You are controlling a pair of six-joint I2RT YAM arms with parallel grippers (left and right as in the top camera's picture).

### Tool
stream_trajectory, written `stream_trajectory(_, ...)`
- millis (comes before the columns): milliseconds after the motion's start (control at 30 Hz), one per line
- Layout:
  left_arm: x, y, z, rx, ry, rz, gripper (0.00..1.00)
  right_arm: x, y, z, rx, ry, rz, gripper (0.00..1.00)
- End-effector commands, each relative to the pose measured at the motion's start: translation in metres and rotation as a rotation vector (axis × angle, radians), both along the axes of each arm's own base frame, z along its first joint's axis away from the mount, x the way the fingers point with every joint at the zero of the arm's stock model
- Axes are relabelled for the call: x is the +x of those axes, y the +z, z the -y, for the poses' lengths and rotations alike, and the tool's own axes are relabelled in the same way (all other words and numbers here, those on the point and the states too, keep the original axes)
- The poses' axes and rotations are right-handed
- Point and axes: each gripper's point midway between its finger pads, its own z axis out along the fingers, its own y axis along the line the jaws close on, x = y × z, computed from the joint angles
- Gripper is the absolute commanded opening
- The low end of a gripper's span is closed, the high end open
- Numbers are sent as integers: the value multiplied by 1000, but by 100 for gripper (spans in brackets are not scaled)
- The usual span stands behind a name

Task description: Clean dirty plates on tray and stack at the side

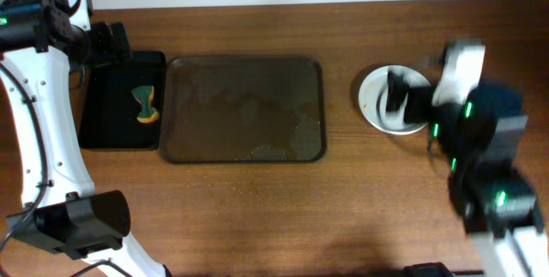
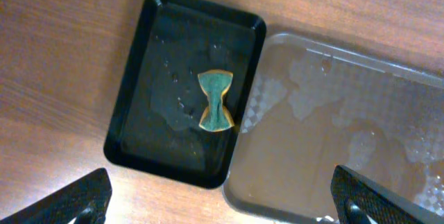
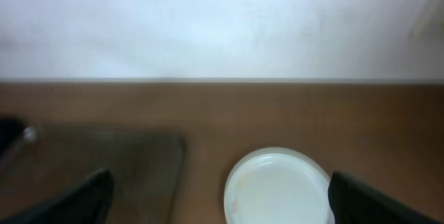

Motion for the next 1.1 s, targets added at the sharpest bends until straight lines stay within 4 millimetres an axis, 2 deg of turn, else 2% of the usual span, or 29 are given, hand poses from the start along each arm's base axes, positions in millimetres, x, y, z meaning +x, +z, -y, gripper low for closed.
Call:
stream_trajectory(0, 1, -2, 2, -7, 1, -6, 99, -34, -46, 1, -1, 14, 67, 98)
stream_trajectory(100, 1, -2, 2, -7, 1, -6, 99, -69, -92, 3, 6, 16, 163, 98)
stream_trajectory(167, 1, -2, 2, -7, 1, -6, 99, -79, -117, 4, 10, 17, 214, 98)
stream_trajectory(233, 1, -2, 2, -7, 1, -6, 99, -87, -153, 3, 13, 27, 218, 98)
stream_trajectory(300, 1, -2, 2, -7, 1, -6, 99, -90, -170, 0, 17, 42, 228, 98)
stream_trajectory(333, 1, -2, 2, -7, 1, -6, 99, -90, -172, 0, 18, 44, 237, 98)
stream_trajectory(467, 1, -2, 2, -7, 1, -6, 99, -92, -160, 1, 20, 39, 295, 98)
stream_trajectory(867, 1, -2, 1, -6, 2, -6, 99, -92, -160, 1, 20, 39, 295, 98)
stream_trajectory(967, -9, -7, -6, 36, 25, -47, 99, -92, -160, 1, 20, 39, 295, 98)
stream_trajectory(1000, -1, -2, -5, 33, 18, 14, 99, -92, -160, 1, 20, 39, 295, 98)
stream_trajectory(1033, 8, 8, 2, 18, -5, 161, 99, -92, -160, 1, 20, 39, 295, 99)
stream_trajectory(1067, 5, 11, 7, 14, -20, 233, 99, -92, -160, 1, 20, 39, 295, 98)
